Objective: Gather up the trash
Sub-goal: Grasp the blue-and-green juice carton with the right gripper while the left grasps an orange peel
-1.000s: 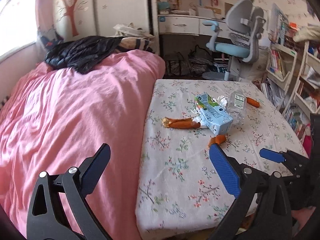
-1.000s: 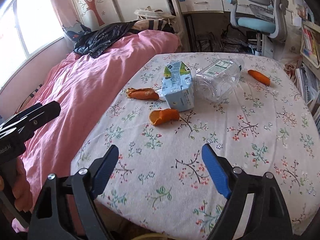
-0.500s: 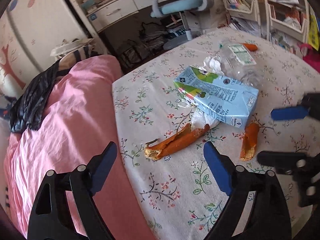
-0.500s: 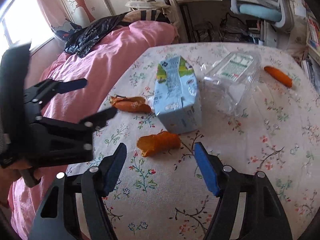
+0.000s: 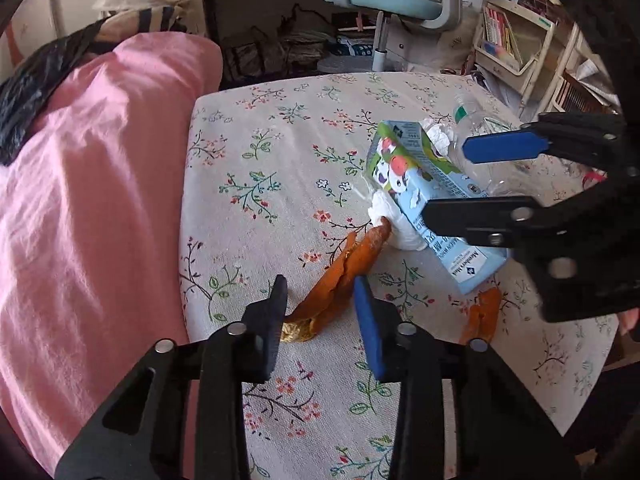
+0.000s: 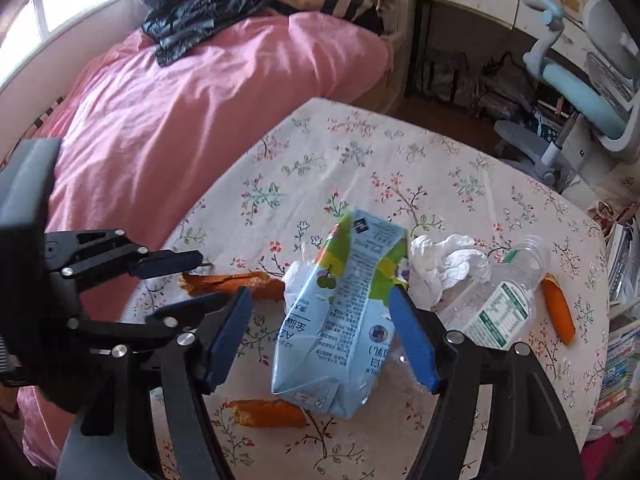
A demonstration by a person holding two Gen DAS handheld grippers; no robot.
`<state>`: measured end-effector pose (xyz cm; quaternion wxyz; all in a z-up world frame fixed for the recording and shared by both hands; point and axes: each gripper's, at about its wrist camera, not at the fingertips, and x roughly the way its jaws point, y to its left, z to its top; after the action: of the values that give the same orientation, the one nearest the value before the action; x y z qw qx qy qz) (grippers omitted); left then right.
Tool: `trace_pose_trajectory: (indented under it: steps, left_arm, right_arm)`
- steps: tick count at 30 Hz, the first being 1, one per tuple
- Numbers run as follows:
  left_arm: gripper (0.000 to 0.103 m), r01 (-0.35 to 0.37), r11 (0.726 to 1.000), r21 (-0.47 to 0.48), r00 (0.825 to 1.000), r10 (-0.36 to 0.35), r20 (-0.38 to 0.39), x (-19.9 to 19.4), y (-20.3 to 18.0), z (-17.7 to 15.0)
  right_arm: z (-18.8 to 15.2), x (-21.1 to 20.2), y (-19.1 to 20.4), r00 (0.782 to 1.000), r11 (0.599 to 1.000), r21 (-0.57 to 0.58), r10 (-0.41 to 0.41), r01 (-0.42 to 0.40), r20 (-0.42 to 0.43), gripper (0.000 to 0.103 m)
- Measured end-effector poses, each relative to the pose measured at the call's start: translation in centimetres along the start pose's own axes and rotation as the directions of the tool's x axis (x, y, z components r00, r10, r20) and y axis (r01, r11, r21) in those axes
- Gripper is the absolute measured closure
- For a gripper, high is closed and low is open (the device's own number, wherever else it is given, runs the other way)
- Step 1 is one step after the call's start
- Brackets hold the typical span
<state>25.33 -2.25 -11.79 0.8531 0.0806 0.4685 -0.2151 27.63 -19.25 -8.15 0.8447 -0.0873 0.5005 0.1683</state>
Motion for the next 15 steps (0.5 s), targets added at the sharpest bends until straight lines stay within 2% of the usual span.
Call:
trace_pose_trajectory:
  steps: [3,9,11,12,14,15]
  left_arm:
    - [0.073,-0.013,0.999,0.037,1.0,0.014,-0.01,0.2,-0.3,-0.2]
    - [0.07,-0.032,0.995,0.093,0.999,0.034,-0.021,1.3,-1.8,0.2]
    - [0.069,-0.047,0.994,0.102,0.999,0.049,-0.023,1.7,-2.4,0.3]
    - [0.07,-0.052,0.994,0.097,0.998,0.054,-0.017,1.7,-2.5,0.2]
    - [0.086,-0.032,0.997,0.063,0.999,0.034,-0.02,1.4,-2.5,0.1]
    - [0.087,-0.034,0.998,0.045,0.999,0.035,-0.023,1.1,-2.5,0.0]
  right_arm:
    - [0.0,1.4,-0.2,0.997,0.998,-0.021,-0.059,0.058,-0.043,0.034]
    - [-1.3,2.0,-2.1,0.996,0.999,0.003,-0.045,0.045,-0.071,0.037]
    - [-1.4,1.9,-2.8,0.996,1.0,0.011,-0.028,0.029,-0.082,0.068]
    - [-1.5,1.7,-3.2,0.997,1.0,0.025,-0.012,0.014,-0.076,0.071]
    - [-1.7,1.4,-3.4,0.998,0.999,0.033,-0.002,0.004,-0.058,0.071]
    - [-2.0,0.9,-3.5,0.999,0.999,0.041,0.002,-0.001,-0.037,0.071]
